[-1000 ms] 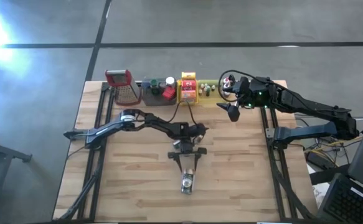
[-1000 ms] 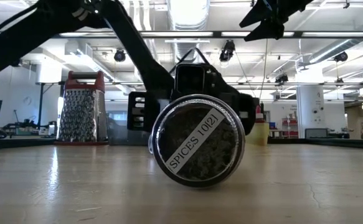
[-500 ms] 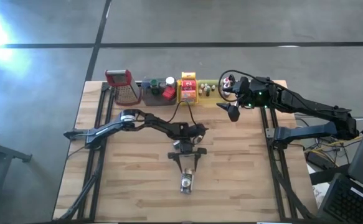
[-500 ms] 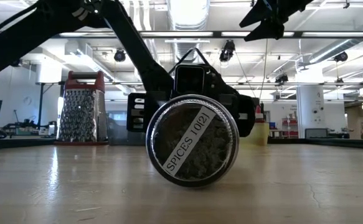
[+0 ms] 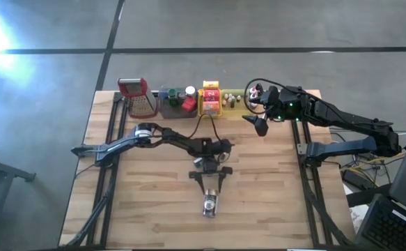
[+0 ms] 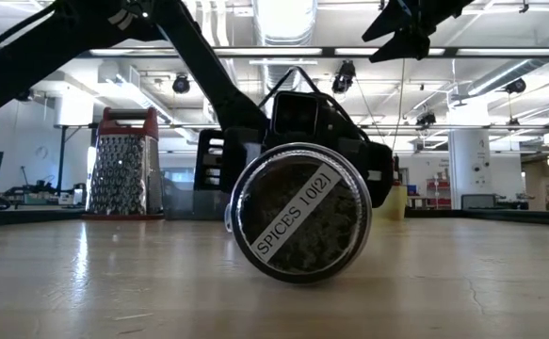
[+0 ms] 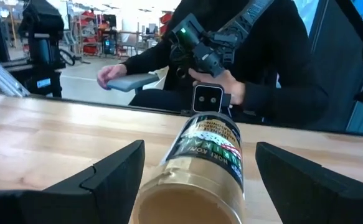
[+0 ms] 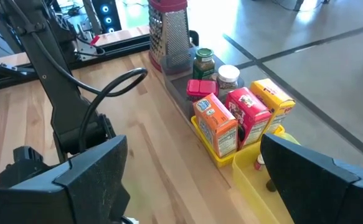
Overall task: Pick & Place Kitchen Items
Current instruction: Put the gold seasoning bottle into the black bin
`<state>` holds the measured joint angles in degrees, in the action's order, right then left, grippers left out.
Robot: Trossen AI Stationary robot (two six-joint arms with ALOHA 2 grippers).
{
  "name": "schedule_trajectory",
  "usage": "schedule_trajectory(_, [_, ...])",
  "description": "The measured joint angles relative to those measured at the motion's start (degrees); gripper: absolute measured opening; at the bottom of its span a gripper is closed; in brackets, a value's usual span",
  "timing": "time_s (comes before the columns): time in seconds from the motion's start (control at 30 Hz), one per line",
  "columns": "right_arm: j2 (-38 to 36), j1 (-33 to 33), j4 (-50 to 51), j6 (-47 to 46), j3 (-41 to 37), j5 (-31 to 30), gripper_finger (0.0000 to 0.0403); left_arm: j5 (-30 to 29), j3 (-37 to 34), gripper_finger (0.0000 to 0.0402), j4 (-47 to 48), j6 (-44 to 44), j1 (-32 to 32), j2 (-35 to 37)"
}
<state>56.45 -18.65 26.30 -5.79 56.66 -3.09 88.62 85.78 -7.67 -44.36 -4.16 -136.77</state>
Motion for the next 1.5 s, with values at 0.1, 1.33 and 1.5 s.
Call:
schedule_trajectory(0.1, [0.02,0.00,-0.01,0.21,0.00,0.00,0.0364,-0.12,0.00,0.0312,-0.15,0.82,-0.02,0.00])
schedule_trajectory(1.33, [0.02,0.00,0.06,0.18,0.02,0.01,0.0364,-76.55,-4.02,0.0307,26.42,6.20,5.93,27.37])
schedule_trajectory(1.5, [0.01,0.00,-1.56,-1.07,0.02,-0.03,0.0364,-96.74,-9.58,0.0306,27.35,21.24,11.05,41.25])
